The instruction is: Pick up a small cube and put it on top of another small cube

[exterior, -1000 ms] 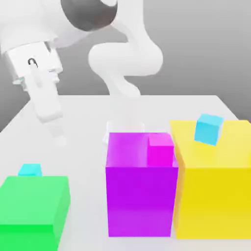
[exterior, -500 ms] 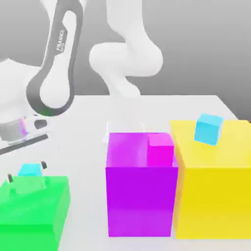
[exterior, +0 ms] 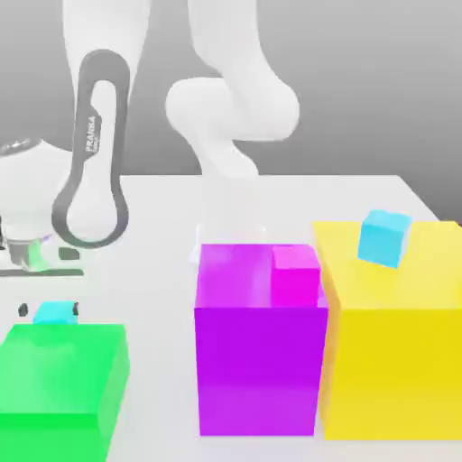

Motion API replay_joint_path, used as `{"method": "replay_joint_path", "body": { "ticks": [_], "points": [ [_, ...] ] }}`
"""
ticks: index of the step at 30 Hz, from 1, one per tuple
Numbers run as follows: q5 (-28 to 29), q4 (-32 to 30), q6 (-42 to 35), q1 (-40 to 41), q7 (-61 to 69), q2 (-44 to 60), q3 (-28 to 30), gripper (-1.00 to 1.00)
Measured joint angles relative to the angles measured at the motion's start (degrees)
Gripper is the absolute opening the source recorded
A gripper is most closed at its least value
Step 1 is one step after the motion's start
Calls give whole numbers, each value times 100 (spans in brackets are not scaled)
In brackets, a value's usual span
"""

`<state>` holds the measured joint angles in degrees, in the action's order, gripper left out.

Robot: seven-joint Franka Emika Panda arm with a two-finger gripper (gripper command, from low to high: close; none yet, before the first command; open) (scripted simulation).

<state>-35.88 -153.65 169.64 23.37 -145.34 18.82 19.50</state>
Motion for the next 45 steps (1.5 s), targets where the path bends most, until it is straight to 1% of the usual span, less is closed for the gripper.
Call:
{"method": "replay_joint_path", "body": {
  "ticks": [5,6,7,10,14,17,18,21,23,25,27,28,30,35,40,45],
  "points": [
    [-2,0,19,0,2,1,0,-100],
    [-77,15,46,76,60,46,-90,-100],
    [3,-2,13,-1,-6,-4,1,-100],
    [593,-115,-198,-514,-465,-350,631,-100],
    [1724,-287,-503,-1018,-1311,-912,1383,-100],
    [2513,-395,-743,-1132,-1881,-1316,1686,-100],
    [2494,-382,-885,-1115,-1811,-1398,1687,-100],
    [1518,-74,-1728,-952,-597,-1439,1476,-100],
    [1057,168,-2389,-911,253,-1452,1388,-100],
    [794,409,-3070,-890,1045,-1490,1335,-100],
    [675,637,-3730,-859,1763,-1567,1313,-100],
    [660,744,-4039,-858,2105,-1617,1300,-100],
    [688,881,-4400,-1002,2746,-1693,1207,-100],
    [918,1129,-4969,-1437,4244,-1950,1003,-100],
    [1316,1345,-5410,-1851,5627,-2337,829,-100],
    [1838,1550,-5794,-2159,6916,-2817,587,-100]
  ]
}}
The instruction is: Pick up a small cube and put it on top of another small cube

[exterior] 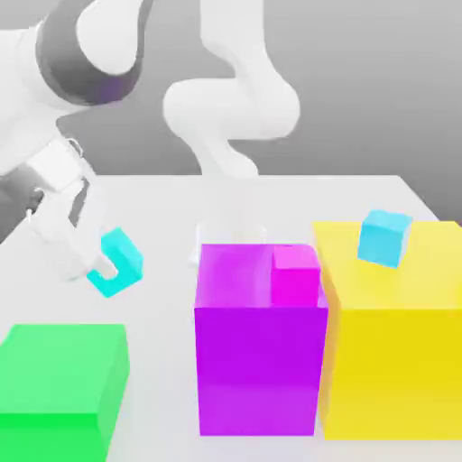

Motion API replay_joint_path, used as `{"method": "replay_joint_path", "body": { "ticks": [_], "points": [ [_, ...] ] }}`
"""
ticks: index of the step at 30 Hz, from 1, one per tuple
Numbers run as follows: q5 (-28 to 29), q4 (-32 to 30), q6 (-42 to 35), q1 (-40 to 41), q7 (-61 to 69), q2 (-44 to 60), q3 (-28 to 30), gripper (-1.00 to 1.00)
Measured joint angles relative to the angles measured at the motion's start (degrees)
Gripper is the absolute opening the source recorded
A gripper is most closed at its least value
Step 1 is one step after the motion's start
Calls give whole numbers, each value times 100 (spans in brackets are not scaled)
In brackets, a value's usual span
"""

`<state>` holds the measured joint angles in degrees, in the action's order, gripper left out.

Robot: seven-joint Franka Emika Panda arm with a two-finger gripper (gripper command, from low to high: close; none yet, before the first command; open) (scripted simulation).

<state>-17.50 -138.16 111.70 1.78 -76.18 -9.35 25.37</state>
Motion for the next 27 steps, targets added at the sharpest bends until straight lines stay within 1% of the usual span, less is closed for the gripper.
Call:
{"method": "replay_joint_path", "body": {
  "ticks": [3,18,20,23,24,27],
  "points": [
    [319,85,-110,-229,729,-272,-217,-100],
    [1929,290,30,-1738,4094,-1260,-1614,-100],
    [1988,155,346,-1919,4335,-1182,-1743,-100],
    [1997,-268,1043,-1958,4422,-940,-1767,-100],
    [1995,-361,1193,-1957,4433,-886,-1768,100],
    [1995,-361,1193,-1957,4433,-886,-1768,100]
  ]
}}
